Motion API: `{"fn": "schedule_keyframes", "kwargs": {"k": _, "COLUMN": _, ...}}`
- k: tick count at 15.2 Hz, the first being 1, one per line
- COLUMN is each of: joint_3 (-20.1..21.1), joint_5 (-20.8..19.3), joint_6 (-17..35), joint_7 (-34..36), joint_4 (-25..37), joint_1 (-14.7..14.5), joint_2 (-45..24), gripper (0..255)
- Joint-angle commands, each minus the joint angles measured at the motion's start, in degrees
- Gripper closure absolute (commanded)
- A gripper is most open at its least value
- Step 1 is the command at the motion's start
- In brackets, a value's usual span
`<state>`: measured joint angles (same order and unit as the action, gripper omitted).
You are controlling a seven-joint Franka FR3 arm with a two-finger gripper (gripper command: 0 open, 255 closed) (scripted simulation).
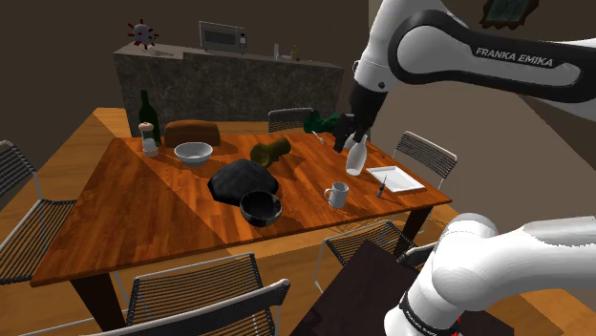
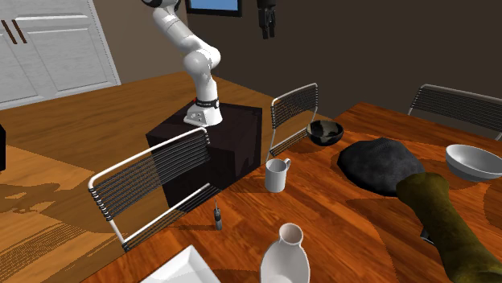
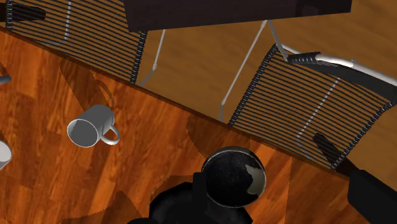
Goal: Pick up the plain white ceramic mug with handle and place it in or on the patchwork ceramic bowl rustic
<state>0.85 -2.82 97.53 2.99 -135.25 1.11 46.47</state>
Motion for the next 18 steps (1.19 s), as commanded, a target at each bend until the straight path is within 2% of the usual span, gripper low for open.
{"fn": "schedule_keyframes", "kwargs": {"k": 1, "joint_3": 0.00, "joint_5": 0.00, "joint_6": 0.00, "joint_7": 0.00, "joint_4": 0.00, "joint_1": 0.00, "joint_2": 0.00, "gripper": 0}}
{"fn": "schedule_keyframes", "kwargs": {"k": 9, "joint_3": -7.81, "joint_5": -3.60, "joint_6": 12.36, "joint_7": -5.87, "joint_4": -6.81, "joint_1": 3.25, "joint_2": -4.90, "gripper": 0}}
{"fn": "schedule_keyframes", "kwargs": {"k": 18, "joint_3": -17.17, "joint_5": -5.63, "joint_6": 27.04, "joint_7": -13.06, "joint_4": -9.08, "joint_1": 5.98, "joint_2": -16.58, "gripper": 0}}
